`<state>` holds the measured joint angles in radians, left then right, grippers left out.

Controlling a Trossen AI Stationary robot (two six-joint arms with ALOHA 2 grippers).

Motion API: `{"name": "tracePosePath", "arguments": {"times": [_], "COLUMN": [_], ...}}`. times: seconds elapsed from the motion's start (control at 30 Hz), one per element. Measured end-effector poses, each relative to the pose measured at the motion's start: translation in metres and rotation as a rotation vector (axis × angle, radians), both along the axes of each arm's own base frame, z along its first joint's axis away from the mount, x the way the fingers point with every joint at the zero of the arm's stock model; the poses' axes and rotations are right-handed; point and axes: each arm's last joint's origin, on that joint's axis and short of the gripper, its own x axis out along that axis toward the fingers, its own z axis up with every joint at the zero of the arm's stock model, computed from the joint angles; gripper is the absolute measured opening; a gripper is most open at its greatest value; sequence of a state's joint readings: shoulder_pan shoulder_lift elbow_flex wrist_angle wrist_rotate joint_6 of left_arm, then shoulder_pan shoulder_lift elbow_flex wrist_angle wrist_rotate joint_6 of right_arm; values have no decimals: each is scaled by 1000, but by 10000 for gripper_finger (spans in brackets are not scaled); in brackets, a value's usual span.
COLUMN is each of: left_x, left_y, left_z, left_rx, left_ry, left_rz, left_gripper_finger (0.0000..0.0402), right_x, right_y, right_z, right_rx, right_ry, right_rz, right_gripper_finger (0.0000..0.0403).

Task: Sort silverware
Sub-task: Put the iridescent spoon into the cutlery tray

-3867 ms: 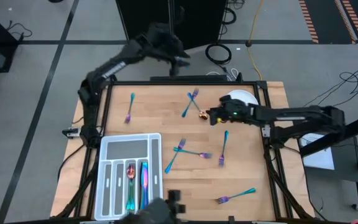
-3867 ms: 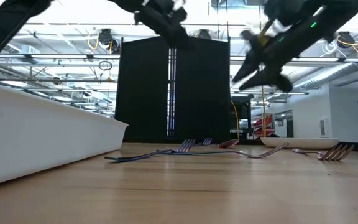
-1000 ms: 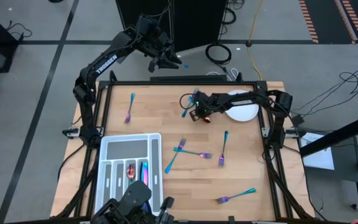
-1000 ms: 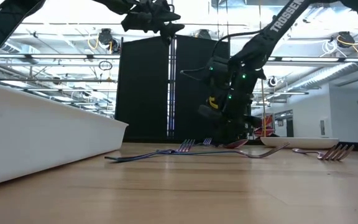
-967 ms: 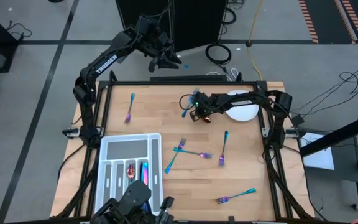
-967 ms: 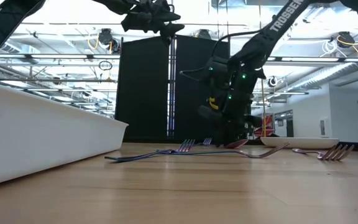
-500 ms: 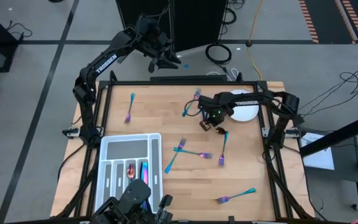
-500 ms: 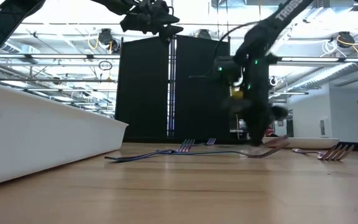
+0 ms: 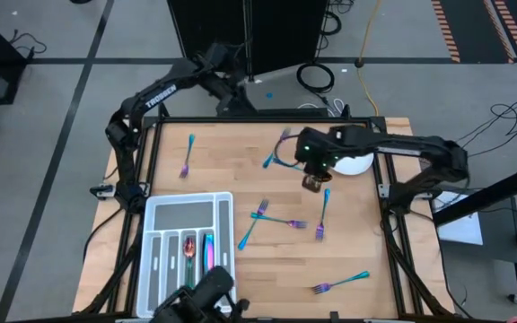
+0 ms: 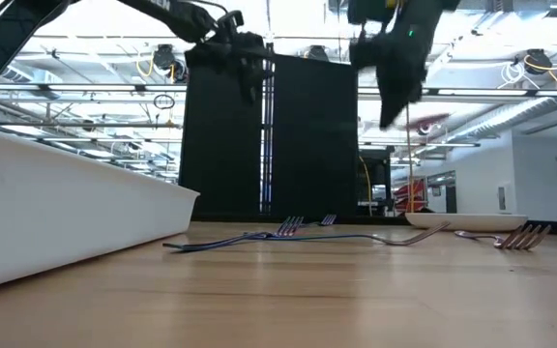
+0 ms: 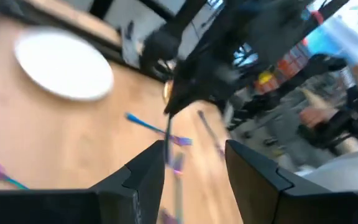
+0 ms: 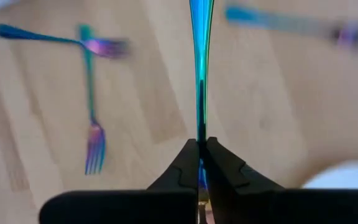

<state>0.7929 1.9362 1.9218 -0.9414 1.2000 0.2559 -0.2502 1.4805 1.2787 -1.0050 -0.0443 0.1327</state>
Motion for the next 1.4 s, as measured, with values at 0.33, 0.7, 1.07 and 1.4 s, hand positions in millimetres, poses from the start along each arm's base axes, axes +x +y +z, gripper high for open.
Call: {"name": "tracePosePath", "arguments": {"times": [0.33,0.7,1.07,1.4], "left_x": [53,90,100,108], "left_y": [-68,-136,-159,-170], "left_z": [-78,-82,-85,-80], "left_rx": [-474,-546,-479,-453], "left_ry": [346,516,567,511], "left_rz": [-62,-103,-13,-43], "left_gripper_finger": [169,169,169,166], "right_x": [5,21,23,21], "right_y": [35,56,66,67], "right_z": [33,29,28,26], "right_rx": [-394,-497,-521,-501], "right_ry": [-163,-208,-194,-175], "right_rz": [500,707,712,729], "right_gripper_finger": [0,0,0,0]}}
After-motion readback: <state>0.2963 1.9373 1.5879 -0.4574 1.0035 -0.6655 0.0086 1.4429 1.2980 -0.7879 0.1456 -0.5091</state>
